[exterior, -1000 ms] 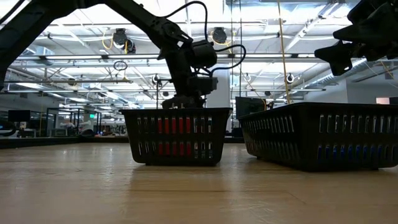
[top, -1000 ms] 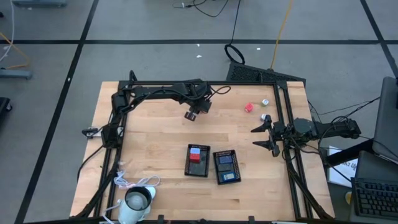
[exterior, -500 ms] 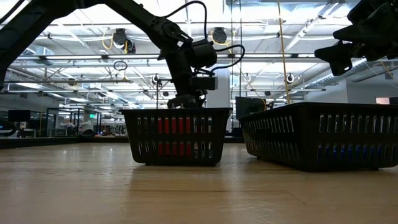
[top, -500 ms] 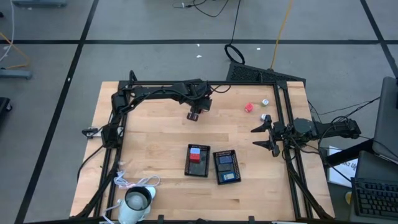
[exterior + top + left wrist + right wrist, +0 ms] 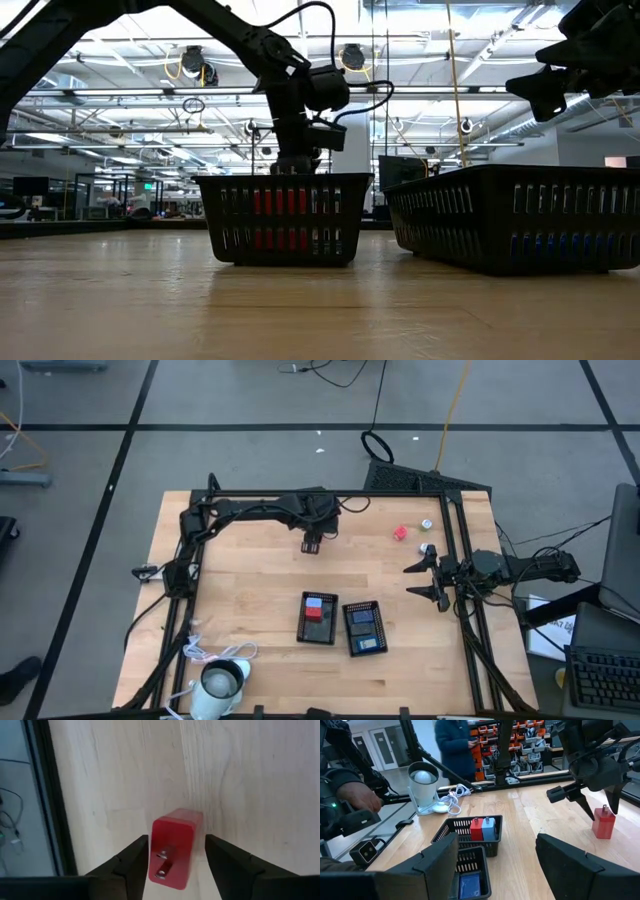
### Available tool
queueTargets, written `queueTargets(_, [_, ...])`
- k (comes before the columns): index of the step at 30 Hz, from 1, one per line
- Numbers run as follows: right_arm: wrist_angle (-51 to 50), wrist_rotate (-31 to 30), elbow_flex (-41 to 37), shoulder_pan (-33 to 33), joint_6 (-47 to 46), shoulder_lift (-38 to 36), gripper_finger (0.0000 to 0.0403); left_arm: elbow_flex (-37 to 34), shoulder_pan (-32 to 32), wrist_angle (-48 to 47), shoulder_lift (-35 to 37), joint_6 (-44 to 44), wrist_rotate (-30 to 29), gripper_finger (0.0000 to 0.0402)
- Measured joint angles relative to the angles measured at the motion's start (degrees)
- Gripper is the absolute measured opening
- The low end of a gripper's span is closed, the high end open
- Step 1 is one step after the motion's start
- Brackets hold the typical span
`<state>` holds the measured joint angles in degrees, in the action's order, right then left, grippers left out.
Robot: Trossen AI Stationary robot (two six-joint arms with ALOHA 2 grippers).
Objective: Pick & Place Office items
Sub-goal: Put the red charger adapter into the left black basket
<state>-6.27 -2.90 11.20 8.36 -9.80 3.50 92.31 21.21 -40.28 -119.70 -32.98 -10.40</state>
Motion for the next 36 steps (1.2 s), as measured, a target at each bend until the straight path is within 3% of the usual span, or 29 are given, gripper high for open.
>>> queueTargets(7, [0.0,0.0,0.0,0.0,0.0,0.0,0.0254,0.0,1.9,-1.2,0.0,0.4,5.1,0.0219])
queueTargets(13, [0.0,0.0,0.0,0.0,0.0,0.0,0.0254,0.0,3.3,-0.7,0.0,0.3,10.4,0.0208])
queueTargets(21, [0.0,0.0,0.0,0.0,0.0,0.0,0.0254,0.0,3.7,-0.6,0.0,0.5,10.4,0.0118])
queueTargets(30, [0.0,0.0,0.0,0.0,0.0,0.0,0.0254,0.0,3.5,-0.6,0.0,4.5,10.1,0.0116])
queueTargets(36, [0.0,0.0,0.0,0.0,0.0,0.0,0.0254,-0.1,0.7,-3.3,4.5,8.9,9.3,0.0116])
